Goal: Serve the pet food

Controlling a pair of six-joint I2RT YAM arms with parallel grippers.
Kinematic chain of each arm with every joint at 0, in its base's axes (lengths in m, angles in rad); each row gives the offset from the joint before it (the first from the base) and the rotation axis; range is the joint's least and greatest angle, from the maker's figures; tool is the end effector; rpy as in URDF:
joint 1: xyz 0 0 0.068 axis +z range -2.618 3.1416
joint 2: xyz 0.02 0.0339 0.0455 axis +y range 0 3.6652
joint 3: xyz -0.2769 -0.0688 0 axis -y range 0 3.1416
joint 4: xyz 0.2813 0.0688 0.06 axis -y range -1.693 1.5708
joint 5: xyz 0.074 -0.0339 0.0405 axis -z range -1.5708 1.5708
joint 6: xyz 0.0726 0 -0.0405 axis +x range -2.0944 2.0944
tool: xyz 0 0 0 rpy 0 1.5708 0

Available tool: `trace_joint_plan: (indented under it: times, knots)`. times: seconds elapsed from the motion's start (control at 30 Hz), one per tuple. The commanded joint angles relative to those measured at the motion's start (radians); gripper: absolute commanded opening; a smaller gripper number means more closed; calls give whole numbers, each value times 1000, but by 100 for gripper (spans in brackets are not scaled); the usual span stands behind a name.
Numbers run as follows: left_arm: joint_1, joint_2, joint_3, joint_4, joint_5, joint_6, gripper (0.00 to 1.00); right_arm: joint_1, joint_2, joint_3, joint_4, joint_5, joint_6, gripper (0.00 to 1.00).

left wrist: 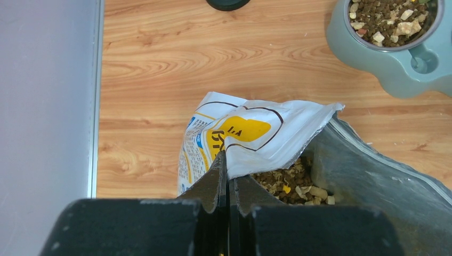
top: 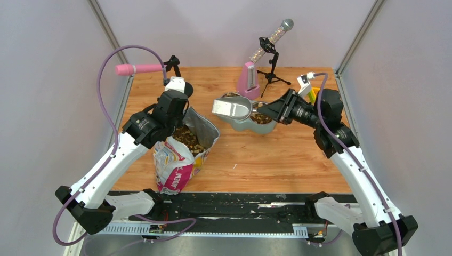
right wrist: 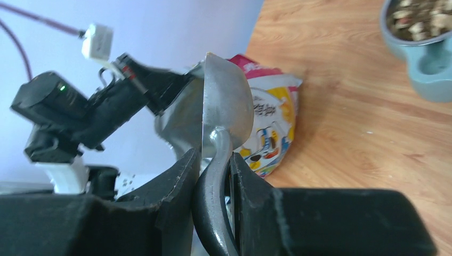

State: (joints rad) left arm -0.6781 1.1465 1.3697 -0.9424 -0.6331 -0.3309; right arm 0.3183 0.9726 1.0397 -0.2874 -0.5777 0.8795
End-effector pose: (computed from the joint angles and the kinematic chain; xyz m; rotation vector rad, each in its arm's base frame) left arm 0.2347 -0.1339 0.3993 0.0557 2.1333 0.1425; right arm 0.2462 0.1229 0.3916 0.0927 1.9715 1.3381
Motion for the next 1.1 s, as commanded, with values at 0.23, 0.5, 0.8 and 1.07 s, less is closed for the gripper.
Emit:
trace_joint_plan:
  times: [0.23, 0.5, 0.8, 1.07]
  knots:
    - [0, -61, 48, 195, -44, -2, 0, 190, 156, 287, -211, -70, -175, 0]
    - [0, -69, 47, 197, -34, -5, 0, 455, 365, 506, -436, 327, -301, 0]
    - [0, -67, 42, 203, -42, -8, 0, 693, 667, 768, -638, 768, -490, 0]
    - [0, -61, 36, 208, -50, -10, 0, 708, 798, 758, -628, 726, -505, 0]
